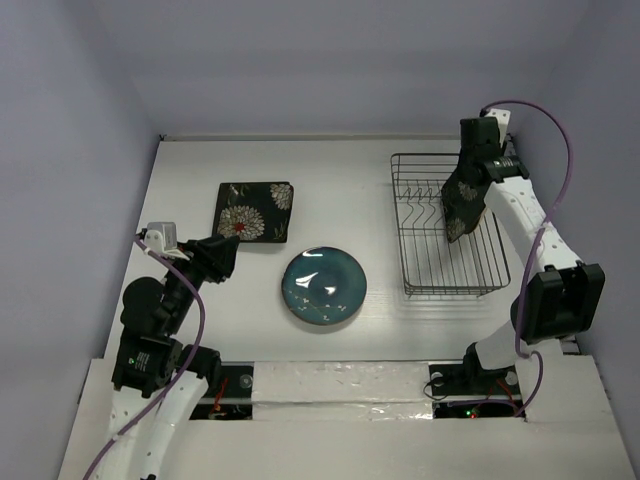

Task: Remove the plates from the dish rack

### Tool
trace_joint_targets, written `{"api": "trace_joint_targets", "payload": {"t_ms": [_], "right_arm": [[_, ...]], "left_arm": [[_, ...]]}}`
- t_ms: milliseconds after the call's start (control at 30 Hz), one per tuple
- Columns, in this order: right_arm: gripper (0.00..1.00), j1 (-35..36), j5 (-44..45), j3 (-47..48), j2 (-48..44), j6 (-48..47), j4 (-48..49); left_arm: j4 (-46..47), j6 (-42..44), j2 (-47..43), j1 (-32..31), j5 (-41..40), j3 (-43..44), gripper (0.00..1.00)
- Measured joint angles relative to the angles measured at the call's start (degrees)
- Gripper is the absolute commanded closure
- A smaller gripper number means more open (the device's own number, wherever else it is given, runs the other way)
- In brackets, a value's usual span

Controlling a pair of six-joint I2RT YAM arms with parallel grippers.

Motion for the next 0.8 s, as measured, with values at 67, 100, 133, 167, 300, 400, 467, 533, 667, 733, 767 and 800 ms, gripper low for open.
{"api": "trace_joint_targets", "payload": {"t_ms": [67, 100, 133, 167, 300, 400, 467, 533, 667, 733, 767, 800], "right_arm": [[0.53, 0.00, 0.20, 0.00, 0.33, -0.55, -0.94], [0.53, -0.02, 0.35, 0.00, 0.37, -0.74, -1.14], [0.54, -0.07, 0.52, 0.04, 0.48, -1.01, -1.33], [0.55, -0.07, 0.63, 0.17, 0.66, -1.11, -1.57], [0.57, -0.07, 0.74, 0.55, 1.84, -1.49, -1.92], [0.62, -0.15, 0.83, 0.98, 3.15, -1.95, -2.12], [0.67, -0.39, 0.79, 1.57, 4.31, -2.16, -2.27], [0.70, -0.61, 0.81, 1.86, 5.25, -2.64, -2.29], [0.60, -0.74, 0.22, 2.93, 7.21, -3.04, -2.40], [0.60, -0.74, 0.11, 3.74, 9.05, -3.21, -2.49], [0.68, -0.74, 0.11, 3.87, 9.88, -3.28, -2.51], [0.74, -0.74, 0.11, 3.87, 10.43, -3.41, -2.58]], "left_arm": [[0.00, 0.00, -0.11, 0.00, 0.00, 0.00, 0.61], [0.00, 0.00, -0.13, 0.00, 0.00, 0.00, 0.61], [0.00, 0.00, -0.13, -0.11, 0.00, 0.00, 0.61], [0.00, 0.00, -0.13, -0.20, -0.02, 0.00, 0.61], [0.00, 0.00, -0.13, -0.52, -0.02, 0.00, 0.61], [0.00, 0.00, -0.13, -0.52, -0.02, 0.00, 0.61], [0.00, 0.00, -0.13, -0.52, -0.02, 0.00, 0.61], [0.00, 0.00, -0.13, -0.52, -0.02, 0.00, 0.61], [0.00, 0.00, -0.13, -0.52, -0.02, 0.00, 0.61], [0.00, 0.00, -0.13, -0.52, -0.02, 0.00, 0.61], [0.00, 0.00, -0.13, -0.52, -0.02, 0.00, 0.61], [0.00, 0.00, -0.13, -0.52, -0.02, 0.00, 0.61]]}}
